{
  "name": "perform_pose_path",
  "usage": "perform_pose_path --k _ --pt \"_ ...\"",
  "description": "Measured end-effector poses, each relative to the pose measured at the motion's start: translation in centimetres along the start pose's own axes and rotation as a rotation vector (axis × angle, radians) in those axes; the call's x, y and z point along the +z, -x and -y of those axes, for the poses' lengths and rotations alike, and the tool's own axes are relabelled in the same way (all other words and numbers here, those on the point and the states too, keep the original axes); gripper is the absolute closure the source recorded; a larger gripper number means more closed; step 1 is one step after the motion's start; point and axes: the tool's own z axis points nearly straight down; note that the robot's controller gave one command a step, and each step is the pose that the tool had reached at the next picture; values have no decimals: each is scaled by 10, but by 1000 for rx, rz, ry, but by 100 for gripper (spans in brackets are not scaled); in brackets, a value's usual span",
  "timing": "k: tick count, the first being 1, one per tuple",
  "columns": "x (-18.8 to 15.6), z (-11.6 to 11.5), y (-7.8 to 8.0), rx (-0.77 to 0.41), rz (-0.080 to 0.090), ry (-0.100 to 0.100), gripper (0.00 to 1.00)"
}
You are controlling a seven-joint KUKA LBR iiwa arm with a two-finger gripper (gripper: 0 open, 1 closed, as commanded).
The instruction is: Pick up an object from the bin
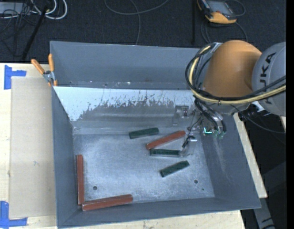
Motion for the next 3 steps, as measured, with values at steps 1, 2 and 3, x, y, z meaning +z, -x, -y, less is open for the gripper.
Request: perform_pose_path --k 1,2,3 --pt "95 48 -44 -223 0 0 0" --pt "37 37 -37 -423 13 -3 0" --pt "132 43 -28 -713 10 -2 0"
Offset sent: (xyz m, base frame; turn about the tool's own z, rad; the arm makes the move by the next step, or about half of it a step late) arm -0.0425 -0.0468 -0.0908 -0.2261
